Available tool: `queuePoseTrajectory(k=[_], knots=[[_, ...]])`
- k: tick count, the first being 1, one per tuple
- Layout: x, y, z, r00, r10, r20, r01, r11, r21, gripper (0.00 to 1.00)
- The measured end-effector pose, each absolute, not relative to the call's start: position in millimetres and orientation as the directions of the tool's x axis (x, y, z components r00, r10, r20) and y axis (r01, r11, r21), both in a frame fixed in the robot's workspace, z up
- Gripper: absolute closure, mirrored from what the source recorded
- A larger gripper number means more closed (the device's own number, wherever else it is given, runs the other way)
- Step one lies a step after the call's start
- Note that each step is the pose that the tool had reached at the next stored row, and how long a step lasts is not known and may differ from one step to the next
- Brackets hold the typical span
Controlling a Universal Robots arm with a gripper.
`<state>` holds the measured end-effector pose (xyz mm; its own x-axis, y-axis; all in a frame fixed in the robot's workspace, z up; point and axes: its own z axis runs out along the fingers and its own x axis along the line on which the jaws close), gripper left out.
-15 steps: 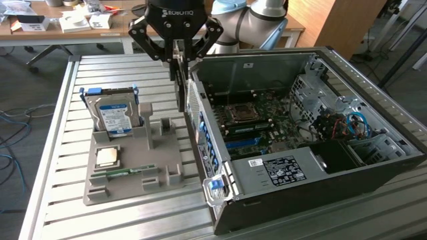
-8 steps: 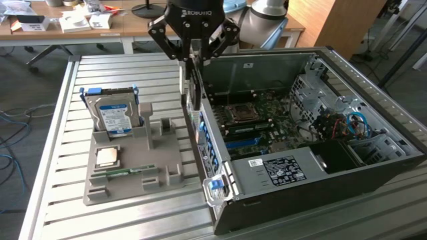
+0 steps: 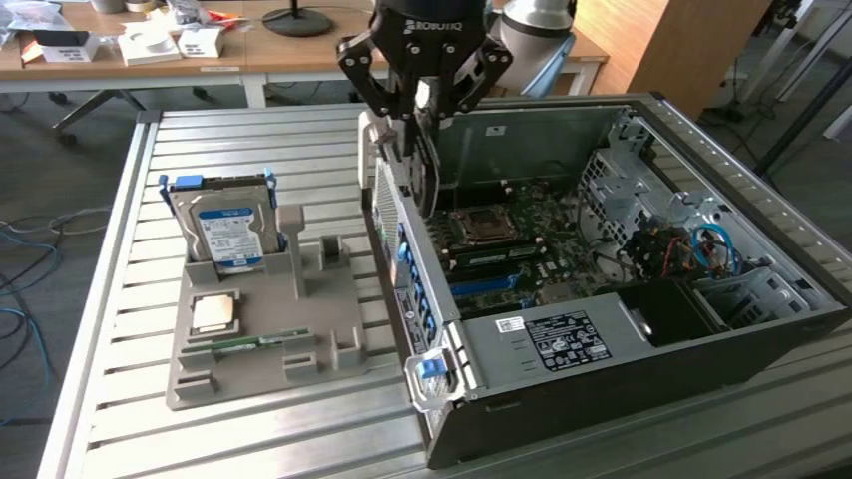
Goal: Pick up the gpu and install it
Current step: 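Pick up the gpu and move the gpu toward the slot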
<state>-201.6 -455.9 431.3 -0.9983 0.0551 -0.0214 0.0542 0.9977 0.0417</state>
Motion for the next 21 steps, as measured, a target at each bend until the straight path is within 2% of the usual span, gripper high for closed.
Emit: queuePoseTrajectory(k=[21], knots=[[-121.2,-455.9,431.3,-0.998,0.055,-0.017,0.054,0.998,0.042,0.74]])
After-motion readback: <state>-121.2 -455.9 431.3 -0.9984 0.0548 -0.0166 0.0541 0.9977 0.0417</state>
